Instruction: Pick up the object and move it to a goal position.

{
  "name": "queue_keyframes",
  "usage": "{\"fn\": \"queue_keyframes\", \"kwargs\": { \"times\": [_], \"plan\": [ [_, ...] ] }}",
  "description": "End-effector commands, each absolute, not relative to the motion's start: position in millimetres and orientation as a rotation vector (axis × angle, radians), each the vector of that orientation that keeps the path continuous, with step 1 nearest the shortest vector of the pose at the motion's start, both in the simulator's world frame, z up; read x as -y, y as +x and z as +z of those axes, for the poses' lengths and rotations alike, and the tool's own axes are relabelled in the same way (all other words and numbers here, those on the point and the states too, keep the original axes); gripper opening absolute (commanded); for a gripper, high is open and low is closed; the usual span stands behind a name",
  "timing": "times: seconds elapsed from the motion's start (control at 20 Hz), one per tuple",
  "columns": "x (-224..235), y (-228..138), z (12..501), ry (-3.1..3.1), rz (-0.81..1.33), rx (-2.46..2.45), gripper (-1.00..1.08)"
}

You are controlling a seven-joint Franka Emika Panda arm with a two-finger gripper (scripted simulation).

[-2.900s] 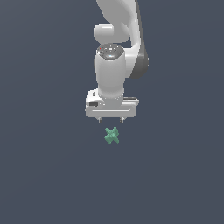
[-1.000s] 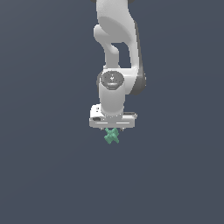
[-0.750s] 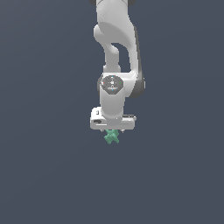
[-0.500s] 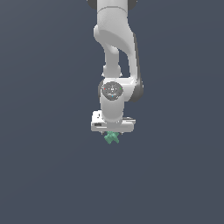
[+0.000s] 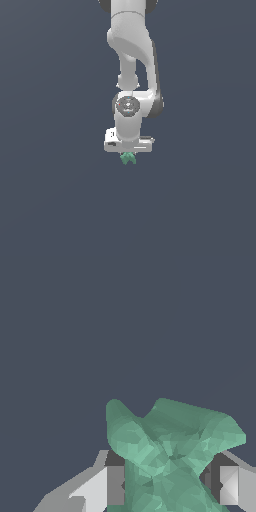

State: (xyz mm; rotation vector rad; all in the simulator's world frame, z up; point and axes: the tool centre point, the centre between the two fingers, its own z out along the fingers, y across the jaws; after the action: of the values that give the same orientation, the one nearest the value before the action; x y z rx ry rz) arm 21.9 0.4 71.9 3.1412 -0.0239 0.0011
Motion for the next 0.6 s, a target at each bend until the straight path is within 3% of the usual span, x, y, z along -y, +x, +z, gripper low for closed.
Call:
{"fn": "queue_keyframes", "kwargs": {
  "times": [0.0,0.55],
  "plan": [
    [-0.9,21.7,71.4,3.141,0.000,0.023,-1.00],
    [0.7,29.7,76.7,3.141,0.001,0.024,-1.00]
  ]
}}
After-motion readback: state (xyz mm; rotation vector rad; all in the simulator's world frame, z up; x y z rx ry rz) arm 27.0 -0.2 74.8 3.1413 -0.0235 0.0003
